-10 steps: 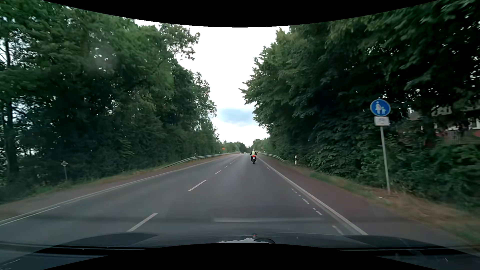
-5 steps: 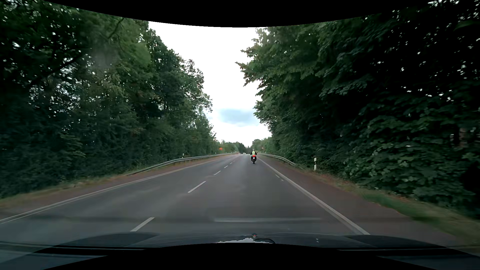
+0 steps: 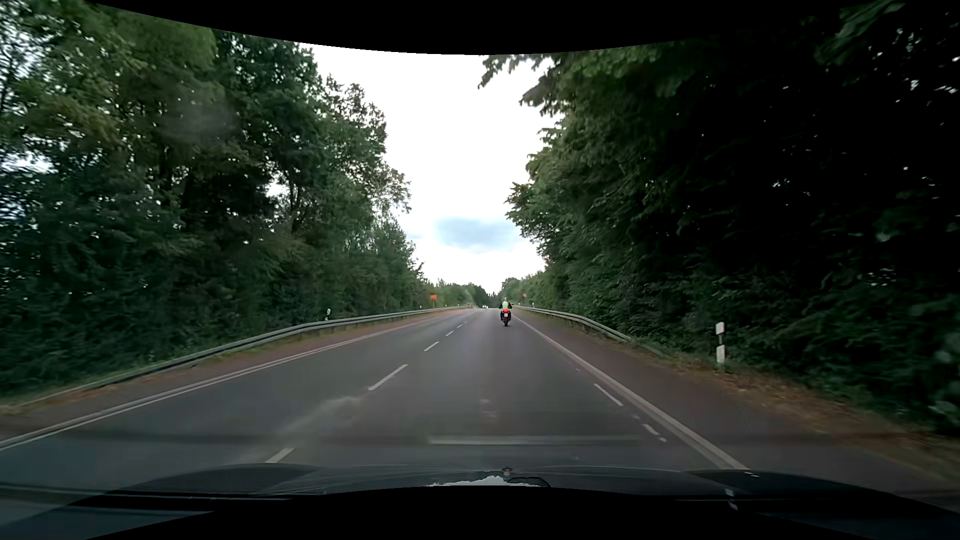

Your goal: Follow the waypoints while adhering to traffic rules and regulations

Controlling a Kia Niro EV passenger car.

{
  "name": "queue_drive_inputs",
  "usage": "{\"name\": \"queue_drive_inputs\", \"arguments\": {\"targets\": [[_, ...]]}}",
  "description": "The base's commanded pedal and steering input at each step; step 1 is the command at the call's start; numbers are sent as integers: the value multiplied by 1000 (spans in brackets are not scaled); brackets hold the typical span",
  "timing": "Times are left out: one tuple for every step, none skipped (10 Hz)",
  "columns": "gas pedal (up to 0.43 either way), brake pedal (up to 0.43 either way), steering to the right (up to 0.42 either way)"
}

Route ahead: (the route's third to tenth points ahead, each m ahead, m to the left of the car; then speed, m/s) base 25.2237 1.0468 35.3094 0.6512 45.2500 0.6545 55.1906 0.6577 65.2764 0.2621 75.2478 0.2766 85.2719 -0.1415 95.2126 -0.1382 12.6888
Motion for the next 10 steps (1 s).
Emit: {"name": "queue_drive_inputs", "arguments": {"targets": [[169,0,3],[169,0,3],[169,0,3],[169,0,3],[169,0,3],[169,0,2],[169,0,2],[169,0,2],[169,0,2],[169,0,1]]}}
